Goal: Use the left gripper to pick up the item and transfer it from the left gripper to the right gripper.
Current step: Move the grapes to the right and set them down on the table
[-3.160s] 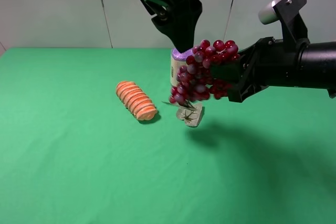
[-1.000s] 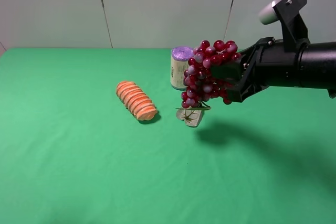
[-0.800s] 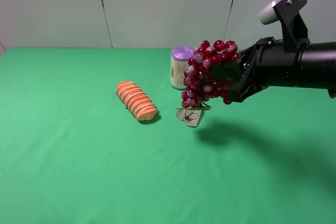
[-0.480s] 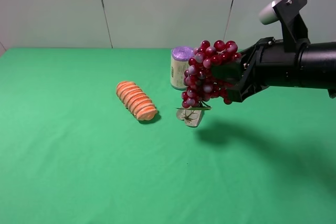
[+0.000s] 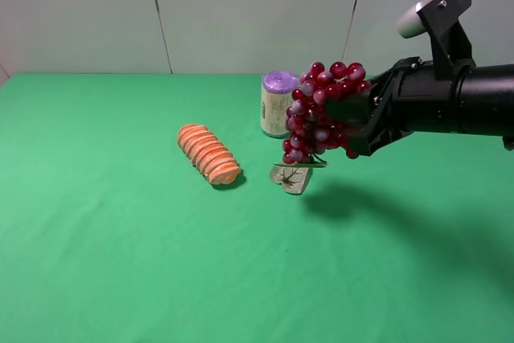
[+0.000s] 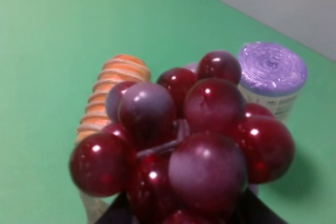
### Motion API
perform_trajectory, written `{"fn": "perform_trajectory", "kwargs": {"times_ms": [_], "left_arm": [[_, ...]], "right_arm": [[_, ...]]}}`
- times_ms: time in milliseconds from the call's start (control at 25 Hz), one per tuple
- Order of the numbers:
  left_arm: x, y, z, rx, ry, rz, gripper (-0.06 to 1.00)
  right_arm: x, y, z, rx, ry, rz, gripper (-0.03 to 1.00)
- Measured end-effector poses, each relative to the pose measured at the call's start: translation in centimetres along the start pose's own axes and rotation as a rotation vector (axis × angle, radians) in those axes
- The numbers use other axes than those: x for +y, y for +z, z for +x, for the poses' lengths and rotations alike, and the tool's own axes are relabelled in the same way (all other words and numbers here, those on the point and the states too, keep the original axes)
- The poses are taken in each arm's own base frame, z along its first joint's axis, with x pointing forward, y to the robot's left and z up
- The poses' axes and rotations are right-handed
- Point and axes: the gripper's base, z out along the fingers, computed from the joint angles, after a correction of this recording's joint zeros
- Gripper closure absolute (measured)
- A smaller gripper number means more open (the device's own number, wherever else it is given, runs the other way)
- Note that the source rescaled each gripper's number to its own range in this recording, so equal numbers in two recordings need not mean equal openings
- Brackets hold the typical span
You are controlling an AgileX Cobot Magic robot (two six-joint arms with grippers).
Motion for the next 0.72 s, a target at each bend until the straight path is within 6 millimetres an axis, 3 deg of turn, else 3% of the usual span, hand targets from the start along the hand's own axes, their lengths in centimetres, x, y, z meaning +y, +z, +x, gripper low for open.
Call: {"fn": "perform_trajectory", "kwargs": {"times_ms": [480,720], "left_arm": [[-0.03,0.0,-0.04,-0.005,-0.009,-0.006,-0.05],[-0.11,0.02,-0.05,-0.018,-0.112,-0.112,-0.05]], "right_arm": [[-0.02,0.0,0.01,0.001,0.001,0.002,0.95],[-0.66,-0.03,0.37,0.039,0.066,0.074,0.96]]}}
